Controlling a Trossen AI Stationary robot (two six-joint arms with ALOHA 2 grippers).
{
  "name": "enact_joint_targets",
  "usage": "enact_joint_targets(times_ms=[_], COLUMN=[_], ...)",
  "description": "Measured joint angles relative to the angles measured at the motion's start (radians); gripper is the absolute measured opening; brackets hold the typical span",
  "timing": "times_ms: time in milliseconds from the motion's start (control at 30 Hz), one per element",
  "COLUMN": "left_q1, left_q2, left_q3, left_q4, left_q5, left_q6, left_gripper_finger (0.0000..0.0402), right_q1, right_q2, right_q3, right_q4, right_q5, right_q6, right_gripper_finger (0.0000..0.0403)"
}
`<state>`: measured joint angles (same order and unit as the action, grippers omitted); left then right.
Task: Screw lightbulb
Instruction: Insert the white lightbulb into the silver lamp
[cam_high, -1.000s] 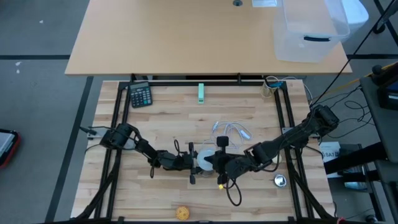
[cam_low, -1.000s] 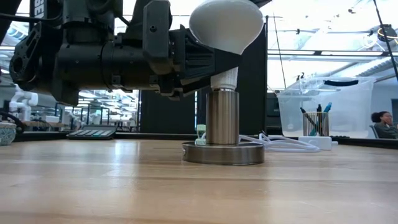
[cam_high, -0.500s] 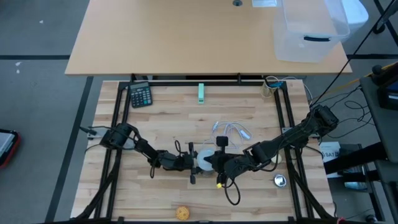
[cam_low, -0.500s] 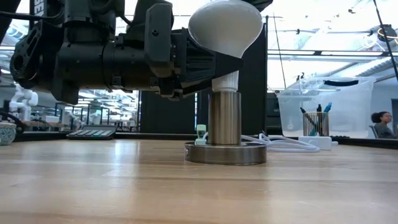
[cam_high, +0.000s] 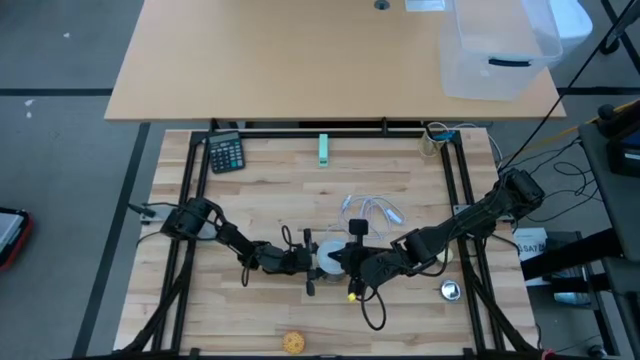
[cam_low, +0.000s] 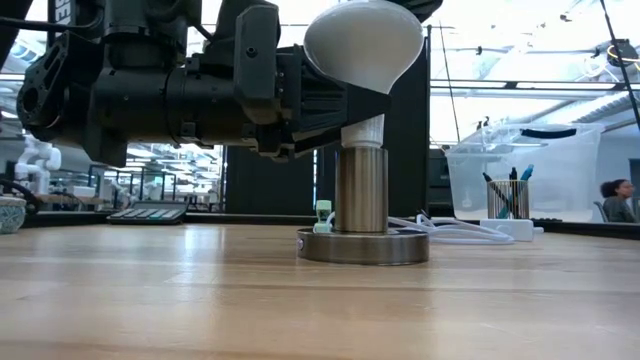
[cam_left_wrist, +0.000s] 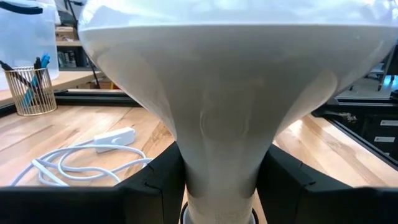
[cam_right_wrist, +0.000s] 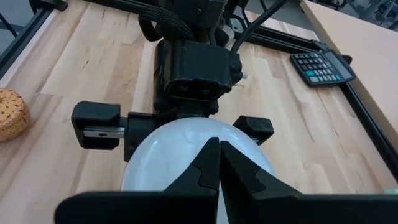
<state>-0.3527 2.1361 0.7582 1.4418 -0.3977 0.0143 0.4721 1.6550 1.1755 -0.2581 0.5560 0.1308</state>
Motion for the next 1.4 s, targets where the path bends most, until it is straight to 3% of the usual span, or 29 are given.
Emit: enact_joint_targets(times_ms=[833,1167,1400], left_q1=[-0.008,-0.009,-0.048], left_q2=[-0.003,-0.004,-0.004], left_q3=[-0.002,-0.005,-0.005], left_q4=[0.007,0.004,-0.005], left_q5=[-0.007,0.006,-0.093], left_q6=[0.011,-0.037,-0.035], left_gripper_finger=[0.0165,0.0268,0.0285], right_q1=[0.016,0.017,0.017], right_q2=[0.000,-0.001,-0.001], right_q3=[0.001,0.001,0.001], right_q4=[-0.023,-0.024,-0.024], right_q5=[0.005,-0.008,-0.005], right_q6=[0.070,0.067,0.067], right_gripper_finger=[0.0000,0.0000,0.0000])
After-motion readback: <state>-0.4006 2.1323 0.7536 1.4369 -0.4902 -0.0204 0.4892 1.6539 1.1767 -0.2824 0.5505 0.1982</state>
